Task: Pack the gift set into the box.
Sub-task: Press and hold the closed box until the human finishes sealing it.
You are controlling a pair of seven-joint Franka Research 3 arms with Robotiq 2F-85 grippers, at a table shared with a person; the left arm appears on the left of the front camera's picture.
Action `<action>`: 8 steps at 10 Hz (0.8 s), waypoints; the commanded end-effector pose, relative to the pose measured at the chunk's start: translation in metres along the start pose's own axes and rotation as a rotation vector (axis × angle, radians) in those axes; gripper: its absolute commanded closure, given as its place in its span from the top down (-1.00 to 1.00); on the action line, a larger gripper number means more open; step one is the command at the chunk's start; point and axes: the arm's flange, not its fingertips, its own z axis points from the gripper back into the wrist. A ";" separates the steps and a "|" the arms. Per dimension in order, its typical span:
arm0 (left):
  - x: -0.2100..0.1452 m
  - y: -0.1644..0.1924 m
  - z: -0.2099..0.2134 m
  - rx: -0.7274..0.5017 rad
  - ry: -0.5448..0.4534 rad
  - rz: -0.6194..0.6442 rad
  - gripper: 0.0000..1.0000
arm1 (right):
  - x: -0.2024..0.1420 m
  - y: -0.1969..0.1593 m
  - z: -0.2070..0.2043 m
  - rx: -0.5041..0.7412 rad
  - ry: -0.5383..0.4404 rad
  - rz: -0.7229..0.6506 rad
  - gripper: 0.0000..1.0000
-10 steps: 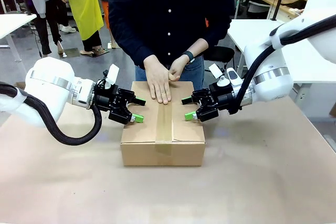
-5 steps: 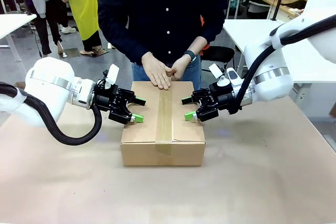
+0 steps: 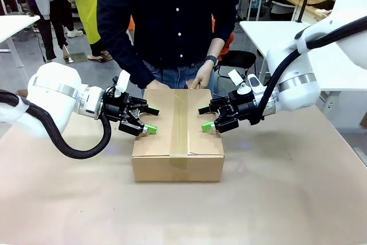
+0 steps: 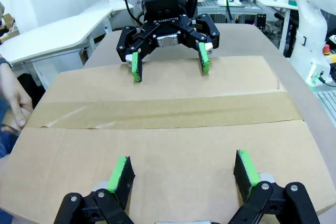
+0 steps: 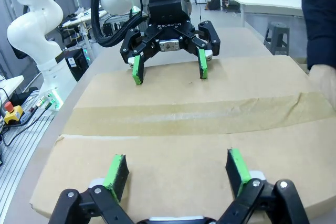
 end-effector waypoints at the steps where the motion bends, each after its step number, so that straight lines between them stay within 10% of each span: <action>1: -0.002 -0.001 0.000 0.003 0.001 -0.011 1.00 | -0.002 0.000 0.000 0.000 0.009 -0.022 1.00; 4: 0.028 -0.020 0.027 0.002 -0.055 0.002 1.00 | 0.000 0.000 0.000 0.000 0.000 0.000 1.00; 8: 0.058 -0.101 0.165 0.177 -0.379 -0.124 1.00 | 0.027 0.070 0.146 -0.226 -0.444 0.158 1.00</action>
